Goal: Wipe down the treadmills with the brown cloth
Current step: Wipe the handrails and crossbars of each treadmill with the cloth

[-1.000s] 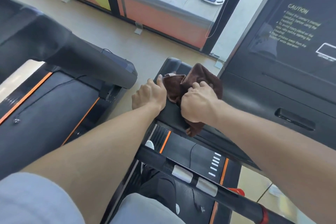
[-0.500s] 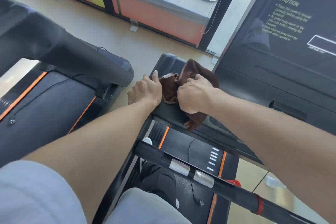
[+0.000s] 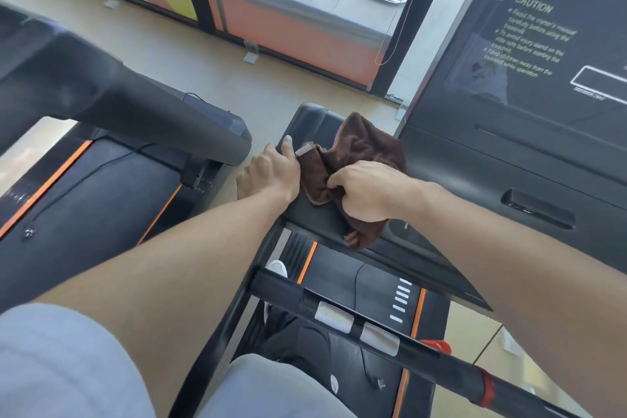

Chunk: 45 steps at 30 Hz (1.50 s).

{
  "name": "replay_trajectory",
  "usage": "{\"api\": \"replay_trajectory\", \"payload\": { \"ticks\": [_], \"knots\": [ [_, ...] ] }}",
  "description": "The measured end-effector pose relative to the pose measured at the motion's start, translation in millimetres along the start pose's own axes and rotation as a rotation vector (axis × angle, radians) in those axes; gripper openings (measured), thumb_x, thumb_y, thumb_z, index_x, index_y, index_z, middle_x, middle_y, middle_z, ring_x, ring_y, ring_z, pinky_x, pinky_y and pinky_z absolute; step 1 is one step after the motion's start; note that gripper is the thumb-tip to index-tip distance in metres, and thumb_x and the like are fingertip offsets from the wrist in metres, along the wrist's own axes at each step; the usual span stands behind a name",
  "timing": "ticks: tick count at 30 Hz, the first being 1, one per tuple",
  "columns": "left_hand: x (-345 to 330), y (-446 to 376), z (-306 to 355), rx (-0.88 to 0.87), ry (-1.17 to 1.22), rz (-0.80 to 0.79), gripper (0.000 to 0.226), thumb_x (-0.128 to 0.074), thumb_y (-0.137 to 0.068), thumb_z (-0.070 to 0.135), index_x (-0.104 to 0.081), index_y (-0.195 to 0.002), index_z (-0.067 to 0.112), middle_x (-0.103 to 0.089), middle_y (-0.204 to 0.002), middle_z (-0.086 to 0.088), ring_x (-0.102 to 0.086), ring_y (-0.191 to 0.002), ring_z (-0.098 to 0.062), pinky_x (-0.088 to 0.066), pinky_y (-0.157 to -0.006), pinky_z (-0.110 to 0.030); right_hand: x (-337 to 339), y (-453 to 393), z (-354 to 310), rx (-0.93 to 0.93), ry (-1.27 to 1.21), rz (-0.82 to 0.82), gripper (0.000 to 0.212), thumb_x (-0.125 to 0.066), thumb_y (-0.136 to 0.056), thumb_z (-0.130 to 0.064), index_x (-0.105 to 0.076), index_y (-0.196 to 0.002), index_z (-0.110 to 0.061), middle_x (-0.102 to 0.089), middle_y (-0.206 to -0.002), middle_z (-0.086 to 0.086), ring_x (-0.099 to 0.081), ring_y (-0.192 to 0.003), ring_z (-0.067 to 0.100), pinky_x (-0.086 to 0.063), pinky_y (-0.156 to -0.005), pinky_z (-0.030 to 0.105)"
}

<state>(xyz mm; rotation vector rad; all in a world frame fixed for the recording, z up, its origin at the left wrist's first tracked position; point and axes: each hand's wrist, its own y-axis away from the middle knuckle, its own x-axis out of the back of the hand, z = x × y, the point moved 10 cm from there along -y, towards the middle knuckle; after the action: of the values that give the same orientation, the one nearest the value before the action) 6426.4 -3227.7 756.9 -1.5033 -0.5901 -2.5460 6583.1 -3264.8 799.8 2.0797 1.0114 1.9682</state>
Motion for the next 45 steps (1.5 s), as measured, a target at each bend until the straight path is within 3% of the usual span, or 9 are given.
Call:
{"api": "replay_trajectory", "payload": {
  "ticks": [6,12,19,24,27,31,36,41,45],
  "knots": [
    [-0.6,0.2,-2.1,0.016,0.006,-0.001,0.068,-0.012,-0.106,0.059,-0.06,-0.13,0.017,-0.067,-0.126,-0.015,-0.059,-0.119,-0.039,-0.04,-0.096,-0.045,-0.1,18.0,-0.1,-0.039,-0.178,0.337,0.044,-0.063,-0.081,-0.028,-0.069,-0.125,-0.029,-0.065,-0.122,-0.009,-0.053,-0.117,0.02,-0.039,-0.095,0.035],
    [1.0,1.6,-0.1,0.014,-0.009,0.019,0.066,-0.016,-0.106,0.059,-0.062,-0.128,0.017,-0.068,-0.126,-0.015,-0.06,-0.119,-0.039,-0.04,-0.094,-0.044,-2.6,1.5,-22.1,-0.147,-0.165,0.487,0.024,-0.053,-0.083,-0.028,-0.045,-0.103,-0.016,-0.064,-0.105,0.007,-0.056,-0.099,0.031,-0.042,-0.083,0.044],
    [2.0,0.9,-1.0,0.024,-0.023,0.031,0.068,-0.017,-0.106,0.06,-0.064,-0.128,0.017,-0.067,-0.128,-0.014,-0.061,-0.118,-0.037,-0.039,-0.089,-0.041,2.5,1.2,-26.0,-0.225,-0.138,0.675,0.022,-0.049,-0.089,-0.03,-0.052,-0.106,-0.016,-0.068,-0.096,0.007,-0.064,-0.088,0.033,-0.033,-0.063,0.037],
    [5.9,4.9,-6.8,0.017,0.15,-0.029,0.06,-0.024,-0.106,0.061,-0.054,-0.14,0.021,-0.06,-0.139,-0.008,-0.055,-0.126,-0.031,-0.032,-0.089,-0.035,9.3,33.9,-12.9,-0.41,-0.348,0.645,0.034,-0.049,-0.089,-0.022,-0.062,-0.12,-0.026,-0.073,-0.104,0.012,-0.066,-0.098,0.041,-0.037,-0.075,0.039],
    [13.0,16.5,-21.9,-0.069,0.376,-0.094,0.052,-0.036,-0.106,0.055,-0.049,-0.143,0.02,-0.059,-0.139,-0.003,-0.054,-0.126,-0.026,-0.034,-0.089,-0.029,-4.2,75.8,-22.1,-0.484,-0.616,0.67,0.032,-0.049,-0.085,-0.016,-0.066,-0.11,-0.027,-0.071,-0.097,0.005,-0.062,-0.097,0.037,-0.04,-0.076,0.035],
    [8.6,54.9,-76.5,-0.044,0.392,-0.216,0.058,-0.038,-0.107,0.052,-0.038,-0.154,0.019,-0.05,-0.152,-0.006,-0.047,-0.137,-0.03,-0.036,-0.11,-0.037,-68.4,106.2,-77.0,-0.524,-0.88,0.506,0.032,-0.049,-0.088,-0.022,-0.068,-0.112,-0.031,-0.073,-0.102,0.0,-0.064,-0.103,0.032,-0.048,-0.085,0.036],
    [14.6,110.4,-122.1,-0.082,0.233,-0.159,0.063,-0.031,-0.107,0.052,-0.017,-0.161,0.022,-0.043,-0.159,-0.007,-0.045,-0.14,-0.035,-0.035,-0.11,-0.045,-104.4,104.9,-152.6,-0.307,-0.429,0.281,0.047,-0.049,-0.096,-0.043,-0.057,-0.14,-0.032,-0.049,-0.151,-0.009,-0.038,-0.137,0.024,-0.042,-0.099,0.043],
    [20.0,133.1,-127.4,-0.175,0.099,-0.075,0.069,-0.032,-0.106,0.056,-0.015,-0.162,0.019,-0.043,-0.159,-0.01,-0.046,-0.141,-0.032,-0.035,-0.111,-0.045,-124.9,96.2,-158.6,-0.212,-0.008,0.421,0.073,-0.075,-0.078,-0.023,-0.044,-0.143,-0.015,-0.05,-0.145,0.006,-0.041,-0.141,0.032,-0.023,-0.123,0.055],
    [23.1,135.3,-122.4,-0.175,-0.044,-0.004,0.069,-0.031,-0.103,0.062,-0.03,-0.156,0.017,-0.054,-0.148,-0.011,-0.052,-0.132,-0.033,-0.039,-0.106,-0.046,-142.5,84.0,-148.9,-0.19,0.092,0.427,0.085,-0.076,-0.08,-0.025,-0.029,-0.15,-0.009,-0.044,-0.151,0.012,-0.045,-0.136,0.035,-0.04,-0.109,0.053]
  ]
}}
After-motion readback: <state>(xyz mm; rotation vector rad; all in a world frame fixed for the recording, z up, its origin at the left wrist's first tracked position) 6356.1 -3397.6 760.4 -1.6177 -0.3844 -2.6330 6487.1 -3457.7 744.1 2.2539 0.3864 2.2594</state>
